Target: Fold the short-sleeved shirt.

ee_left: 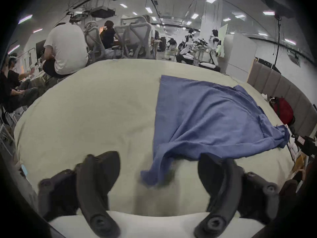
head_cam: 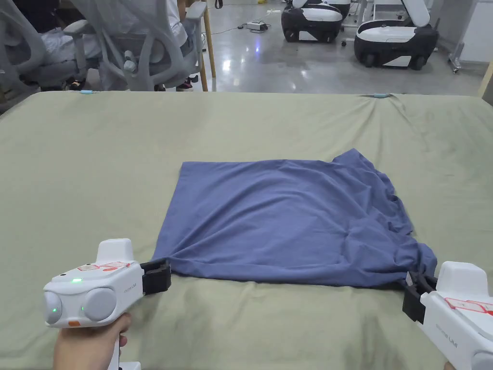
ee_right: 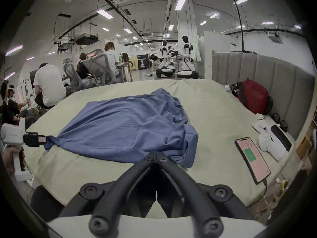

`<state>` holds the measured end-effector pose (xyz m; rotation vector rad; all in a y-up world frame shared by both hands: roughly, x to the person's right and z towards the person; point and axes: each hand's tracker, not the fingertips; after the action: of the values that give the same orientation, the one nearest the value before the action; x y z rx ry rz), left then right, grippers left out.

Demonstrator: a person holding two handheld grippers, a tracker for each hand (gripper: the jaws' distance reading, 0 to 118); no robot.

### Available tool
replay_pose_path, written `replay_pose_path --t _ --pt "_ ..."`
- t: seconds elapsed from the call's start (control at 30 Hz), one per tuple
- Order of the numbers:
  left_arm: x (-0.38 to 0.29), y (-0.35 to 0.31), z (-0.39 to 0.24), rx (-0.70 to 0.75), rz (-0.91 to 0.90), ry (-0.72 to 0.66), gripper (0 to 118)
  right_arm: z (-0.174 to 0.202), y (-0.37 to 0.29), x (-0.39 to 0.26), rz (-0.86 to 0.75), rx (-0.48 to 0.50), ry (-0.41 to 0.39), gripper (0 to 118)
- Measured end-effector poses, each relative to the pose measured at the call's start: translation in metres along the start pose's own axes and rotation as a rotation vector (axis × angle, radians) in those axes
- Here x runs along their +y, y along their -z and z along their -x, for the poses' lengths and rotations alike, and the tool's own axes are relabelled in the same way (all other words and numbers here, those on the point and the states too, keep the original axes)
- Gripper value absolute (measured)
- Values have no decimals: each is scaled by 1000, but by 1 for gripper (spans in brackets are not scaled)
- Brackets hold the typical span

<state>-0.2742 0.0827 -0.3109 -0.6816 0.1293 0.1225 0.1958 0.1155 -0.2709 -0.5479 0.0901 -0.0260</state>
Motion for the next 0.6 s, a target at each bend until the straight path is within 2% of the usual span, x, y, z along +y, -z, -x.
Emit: replay_pose_path --t 0.07,0.1,0.17,0.2,0.27,0.33,0.37,0.4,0.43,0.47,0.5,0.53,0.6 --pt "4 16 -1 -10 46 26 57 0 0 -1 3 0 -5 0" --pt "5 25 -1 -26 78 40 57 1 1 -1 7 -4 -6 0" --pt "3 39 -3 -25 135 38 6 0 3 1 14 -3 -8 0" --pt "1 40 -3 -41 163 26 0 0 4 1 21 -2 -8 0" --pt "3 26 -6 -25 124 30 0 -4 5 6 36 7 -5 0" --pt "5 4 -12 -20 95 32 0 -12 6 12 26 0 33 0" --pt "6 -1 -15 -13 70 42 0 -16 9 16 26 -21 0 0" --pt "7 -5 -17 -14 57 56 0 -22 13 21 29 -28 -33 10" --pt "9 -8 -20 -14 56 71 0 -29 22 26 53 -26 -58 37" --pt "9 -11 -22 -12 52 85 0 -35 30 29 79 -19 -69 76" --pt "10 -13 -23 -14 50 91 0 -42 40 30 81 -35 -79 110" --pt "10 -14 -23 -18 51 91 0 -46 46 30 76 -40 -93 115" --pt "12 -14 -23 -23 54 96 0 -54 63 32 97 -71 -118 108"
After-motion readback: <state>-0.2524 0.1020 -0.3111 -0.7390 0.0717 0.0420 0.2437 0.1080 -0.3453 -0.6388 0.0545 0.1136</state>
